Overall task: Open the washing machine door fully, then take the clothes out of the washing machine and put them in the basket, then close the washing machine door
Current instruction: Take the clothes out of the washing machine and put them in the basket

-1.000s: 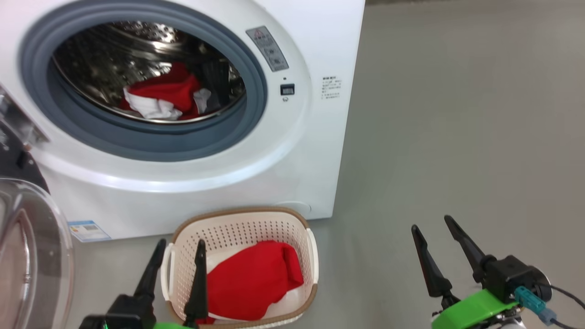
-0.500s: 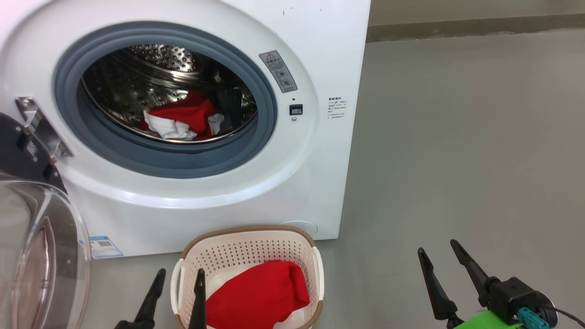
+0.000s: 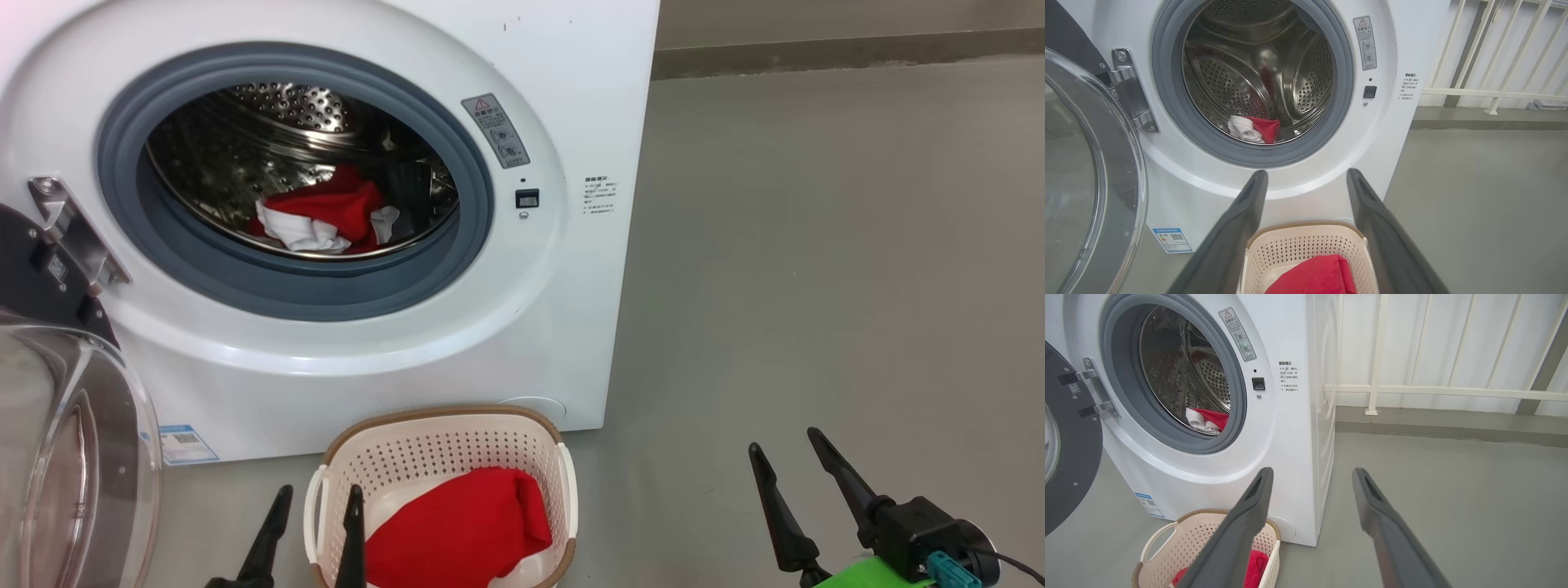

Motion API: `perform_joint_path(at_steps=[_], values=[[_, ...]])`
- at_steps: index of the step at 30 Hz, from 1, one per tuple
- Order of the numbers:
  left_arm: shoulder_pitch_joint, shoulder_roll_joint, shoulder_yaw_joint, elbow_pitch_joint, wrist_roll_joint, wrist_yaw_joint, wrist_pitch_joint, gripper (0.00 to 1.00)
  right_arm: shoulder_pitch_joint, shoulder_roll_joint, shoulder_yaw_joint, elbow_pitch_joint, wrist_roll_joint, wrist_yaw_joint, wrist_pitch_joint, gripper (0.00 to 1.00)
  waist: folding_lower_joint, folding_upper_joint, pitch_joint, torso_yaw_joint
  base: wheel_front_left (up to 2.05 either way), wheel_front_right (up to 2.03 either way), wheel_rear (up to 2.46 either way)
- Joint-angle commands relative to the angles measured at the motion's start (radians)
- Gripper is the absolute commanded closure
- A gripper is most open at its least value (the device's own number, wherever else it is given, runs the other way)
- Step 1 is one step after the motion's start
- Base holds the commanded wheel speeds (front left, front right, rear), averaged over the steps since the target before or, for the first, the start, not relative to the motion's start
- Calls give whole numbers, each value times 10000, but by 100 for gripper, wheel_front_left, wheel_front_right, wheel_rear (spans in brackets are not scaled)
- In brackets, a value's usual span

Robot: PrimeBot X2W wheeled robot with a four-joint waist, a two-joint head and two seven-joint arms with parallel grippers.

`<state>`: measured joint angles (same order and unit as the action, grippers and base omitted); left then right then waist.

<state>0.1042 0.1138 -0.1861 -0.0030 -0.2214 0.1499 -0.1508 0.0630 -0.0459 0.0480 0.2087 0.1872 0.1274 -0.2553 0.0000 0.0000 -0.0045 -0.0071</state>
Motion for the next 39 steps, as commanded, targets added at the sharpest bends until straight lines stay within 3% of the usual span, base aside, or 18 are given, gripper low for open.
perform_joint_path(at_steps=[1,13,21,31,39], values=[[-155,117,303,-283,-59,51,-31,0,-85,-45,236,-266,94,33,-34,0,0,0,3,-10,0,0,0],[-229,165,220,-280,-81,125,-1,0,-112,-44,332,-292,114,33,-37,0,0,0,146,-27,0,0,0],[-910,108,224,173,-134,167,-193,0,-377,-44,358,-564,41,33,5,0,0,0,844,-69,0,0,0],[-3170,-116,217,1817,-339,-61,-699,0,-1046,-190,344,-1149,-25,33,75,0,0,0,2559,-326,0,0,0],[-5780,82,426,3775,-448,-395,-846,0,-1742,-326,477,-1367,-2,33,29,0,0,0,4038,-742,0,0,0]])
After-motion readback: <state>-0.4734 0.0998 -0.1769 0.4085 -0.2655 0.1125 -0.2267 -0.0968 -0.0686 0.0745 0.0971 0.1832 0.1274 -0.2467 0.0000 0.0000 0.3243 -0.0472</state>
